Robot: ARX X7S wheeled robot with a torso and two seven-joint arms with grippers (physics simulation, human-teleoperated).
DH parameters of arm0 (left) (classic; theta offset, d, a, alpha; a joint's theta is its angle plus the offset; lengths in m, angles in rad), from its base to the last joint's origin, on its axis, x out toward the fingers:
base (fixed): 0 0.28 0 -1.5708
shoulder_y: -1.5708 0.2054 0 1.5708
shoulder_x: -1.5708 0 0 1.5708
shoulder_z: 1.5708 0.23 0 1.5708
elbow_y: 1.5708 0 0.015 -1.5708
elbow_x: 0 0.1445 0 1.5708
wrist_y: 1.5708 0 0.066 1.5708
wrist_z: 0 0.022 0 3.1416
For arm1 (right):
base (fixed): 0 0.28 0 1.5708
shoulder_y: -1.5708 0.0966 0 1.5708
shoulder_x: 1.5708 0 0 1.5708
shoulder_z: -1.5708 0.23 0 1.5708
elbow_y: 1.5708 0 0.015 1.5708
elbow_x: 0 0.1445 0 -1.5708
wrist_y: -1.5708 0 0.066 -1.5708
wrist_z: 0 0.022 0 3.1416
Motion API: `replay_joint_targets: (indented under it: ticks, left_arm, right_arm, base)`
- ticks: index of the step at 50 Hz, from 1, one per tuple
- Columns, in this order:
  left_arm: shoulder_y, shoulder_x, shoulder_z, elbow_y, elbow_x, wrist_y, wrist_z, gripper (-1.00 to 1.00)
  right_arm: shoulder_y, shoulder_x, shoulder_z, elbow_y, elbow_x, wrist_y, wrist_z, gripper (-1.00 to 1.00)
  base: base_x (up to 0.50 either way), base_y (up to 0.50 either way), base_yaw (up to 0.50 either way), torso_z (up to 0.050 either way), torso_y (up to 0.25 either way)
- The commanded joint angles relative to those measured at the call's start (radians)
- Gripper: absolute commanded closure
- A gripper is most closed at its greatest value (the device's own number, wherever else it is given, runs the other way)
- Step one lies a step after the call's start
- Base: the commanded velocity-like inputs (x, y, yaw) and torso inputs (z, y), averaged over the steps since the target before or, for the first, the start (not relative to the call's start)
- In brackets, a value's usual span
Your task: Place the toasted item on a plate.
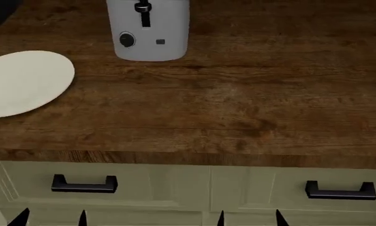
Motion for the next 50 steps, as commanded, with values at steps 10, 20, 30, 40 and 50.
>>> replay_joint_targets:
  ticks: [10,20,30,40,50]
  left_arm:
    - [-0.006,-0.025,0.028,-0.008,-0.021,-0.012,-0.030,-1.00]
    - [-0.005,-0.039,0.034,0.011,-0.029,-0.029,-0.046,-1.00]
    - [-0.008,-0.047,0.049,0.002,-0.031,-0.025,-0.052,-1.00]
    - [-0.001,-0.057,0.058,-0.013,-0.031,-0.010,-0.062,-1.00]
    - [-0.008,-0.075,0.063,0.037,-0.041,-0.050,-0.067,-1.00]
  right_arm:
    - [0.008,0.014,-0.021,0.006,0.014,-0.013,0.004,-1.00]
    - [0.017,0.023,-0.027,-0.013,0.023,0.003,0.006,-1.00]
    - [0.018,0.026,-0.035,-0.003,0.028,-0.013,0.006,-1.00]
    - [0.015,0.028,-0.042,-0.010,0.042,-0.002,0.007,-1.00]
    - [0.009,0.041,-0.047,-0.039,0.044,0.003,0.010,-1.00]
  base:
    - [0.00,0.50,0.00,0.000,0.000]
    - [0.00,0.50,0.00,0.000,0.000]
    - [0.00,0.50,0.00,0.000,0.000]
    - [0.00,0.15,0.00,0.015,0.000]
    - [0.00,0.00,0.00,0.050,0.000]
